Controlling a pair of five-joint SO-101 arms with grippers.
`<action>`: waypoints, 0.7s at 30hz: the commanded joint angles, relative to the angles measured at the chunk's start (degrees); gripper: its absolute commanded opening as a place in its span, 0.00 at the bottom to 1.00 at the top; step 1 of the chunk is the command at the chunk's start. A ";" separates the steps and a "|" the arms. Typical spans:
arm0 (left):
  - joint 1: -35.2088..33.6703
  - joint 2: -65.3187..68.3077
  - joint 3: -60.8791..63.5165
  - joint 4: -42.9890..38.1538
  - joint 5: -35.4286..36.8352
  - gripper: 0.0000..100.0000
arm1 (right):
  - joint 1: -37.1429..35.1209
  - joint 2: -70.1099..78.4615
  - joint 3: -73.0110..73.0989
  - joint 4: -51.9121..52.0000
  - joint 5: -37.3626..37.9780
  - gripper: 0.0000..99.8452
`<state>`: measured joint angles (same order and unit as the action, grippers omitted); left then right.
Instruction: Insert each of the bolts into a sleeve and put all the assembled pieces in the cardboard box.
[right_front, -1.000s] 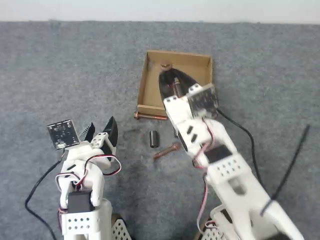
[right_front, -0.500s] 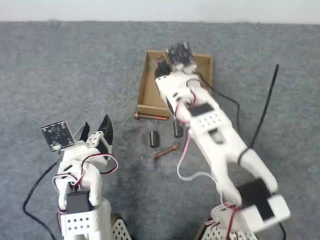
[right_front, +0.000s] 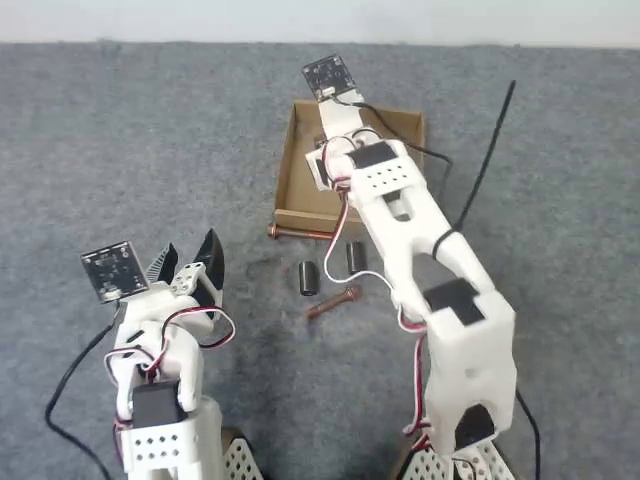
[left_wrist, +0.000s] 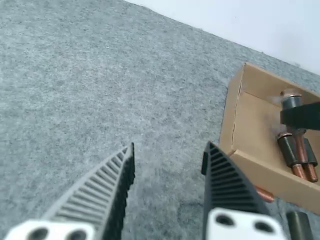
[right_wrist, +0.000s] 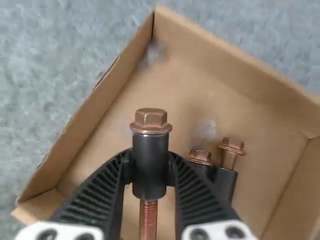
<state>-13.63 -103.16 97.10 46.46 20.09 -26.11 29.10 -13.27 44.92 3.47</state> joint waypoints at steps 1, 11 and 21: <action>-0.18 -0.70 -0.48 -1.67 -0.18 0.21 | 0.75 1.10 -7.82 2.15 -0.53 0.04; -0.09 -0.62 -0.48 -1.67 -0.18 0.21 | 0.75 3.12 -10.99 5.93 -0.53 0.08; -0.09 -0.62 -0.48 -1.67 -0.18 0.21 | -1.27 -12.35 -10.99 30.37 -0.62 0.04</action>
<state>-13.63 -103.16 97.10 46.46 20.09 -26.29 25.14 -21.01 68.40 3.47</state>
